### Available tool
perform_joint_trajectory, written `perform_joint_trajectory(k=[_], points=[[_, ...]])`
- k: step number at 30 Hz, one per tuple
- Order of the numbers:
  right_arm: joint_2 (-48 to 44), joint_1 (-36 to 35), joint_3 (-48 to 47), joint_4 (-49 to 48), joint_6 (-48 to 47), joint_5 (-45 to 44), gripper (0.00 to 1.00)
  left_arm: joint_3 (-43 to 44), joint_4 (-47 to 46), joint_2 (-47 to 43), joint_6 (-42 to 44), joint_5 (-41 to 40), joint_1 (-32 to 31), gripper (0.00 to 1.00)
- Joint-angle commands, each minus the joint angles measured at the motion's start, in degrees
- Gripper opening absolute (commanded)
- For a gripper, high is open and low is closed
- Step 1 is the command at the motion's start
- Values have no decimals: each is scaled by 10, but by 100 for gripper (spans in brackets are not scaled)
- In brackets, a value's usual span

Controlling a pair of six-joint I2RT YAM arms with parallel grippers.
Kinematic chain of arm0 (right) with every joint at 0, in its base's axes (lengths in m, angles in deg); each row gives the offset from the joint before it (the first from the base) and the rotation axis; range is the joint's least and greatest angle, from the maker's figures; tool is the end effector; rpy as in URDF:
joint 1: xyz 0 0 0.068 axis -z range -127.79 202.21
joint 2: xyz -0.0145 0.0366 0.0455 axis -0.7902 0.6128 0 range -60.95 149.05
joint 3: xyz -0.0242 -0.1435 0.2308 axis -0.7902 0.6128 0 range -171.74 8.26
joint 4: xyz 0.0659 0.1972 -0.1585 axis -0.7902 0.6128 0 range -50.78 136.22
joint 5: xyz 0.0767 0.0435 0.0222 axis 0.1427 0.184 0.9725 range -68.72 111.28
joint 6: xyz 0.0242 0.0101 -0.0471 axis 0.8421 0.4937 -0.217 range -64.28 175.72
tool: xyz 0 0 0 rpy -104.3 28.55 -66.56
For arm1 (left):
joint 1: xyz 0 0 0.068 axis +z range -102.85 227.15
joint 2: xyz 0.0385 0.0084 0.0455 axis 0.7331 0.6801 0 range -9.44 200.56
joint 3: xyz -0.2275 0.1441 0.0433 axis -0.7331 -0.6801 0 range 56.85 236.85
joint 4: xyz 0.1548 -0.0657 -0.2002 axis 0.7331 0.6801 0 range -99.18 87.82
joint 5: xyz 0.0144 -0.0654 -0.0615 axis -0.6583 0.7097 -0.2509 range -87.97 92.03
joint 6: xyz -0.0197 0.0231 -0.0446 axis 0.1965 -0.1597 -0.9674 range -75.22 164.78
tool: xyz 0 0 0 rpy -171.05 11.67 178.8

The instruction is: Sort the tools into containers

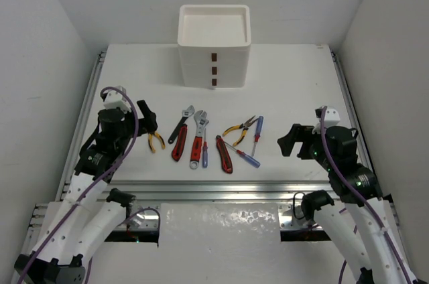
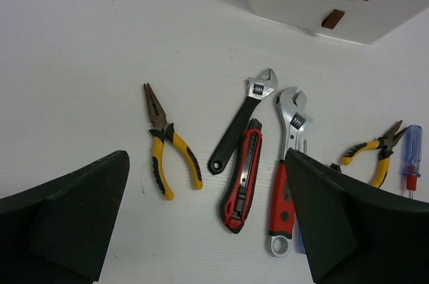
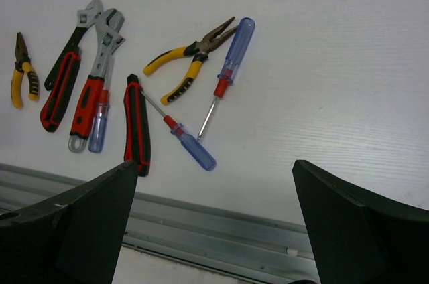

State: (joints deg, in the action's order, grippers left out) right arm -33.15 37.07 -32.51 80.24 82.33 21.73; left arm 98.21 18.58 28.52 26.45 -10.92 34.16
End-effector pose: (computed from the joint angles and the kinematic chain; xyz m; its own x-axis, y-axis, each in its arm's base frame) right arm 0.1047 0.0285 0.2986 -0.5257 0.3218 -0.7875 -0.0362 0.9164 0.3986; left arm 0.1498 -0.0263 0.3054 -0.3878 -0.2250 -0.8939 -0.1073 0.9742 -0.1986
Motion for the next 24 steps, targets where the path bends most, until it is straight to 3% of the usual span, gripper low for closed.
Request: perform_joint_trajectory(k=[1, 4, 7, 8, 10, 13, 16, 18, 19, 24], points=[[-1, 0, 4, -16, 4, -4, 99, 18, -11, -3, -5, -4, -1, 100], [2, 1, 5, -19, 8, -4, 99, 19, -15, 3, -12, 20, -1, 100], [6, 0, 19, -41, 19, 27, 99, 12, -43, 40, -79, 91, -1, 100], [16, 1, 24, -55, 28, 41, 99, 2, -67, 62, -123, 150, -2, 100], [32, 0, 34, -65, 34, 81, 99, -22, -181, 88, -161, 177, -9, 100], [56, 1, 38, -74, 35, 104, 99, 41, -229, 188, -167, 84, -59, 100], [58, 0, 44, -81, 33, 115, 99, 136, -255, 339, -98, -27, -116, 100], [60, 0, 48, -89, 33, 117, 99, 200, -297, 401, -74, -39, -117, 98], [62, 0, 49, -90, 32, 119, 99, 222, -307, 464, -58, -32, -121, 92], [79, 0, 65, -119, 37, 140, 99, 404, -299, 630, 28, -75, -154, 80]])
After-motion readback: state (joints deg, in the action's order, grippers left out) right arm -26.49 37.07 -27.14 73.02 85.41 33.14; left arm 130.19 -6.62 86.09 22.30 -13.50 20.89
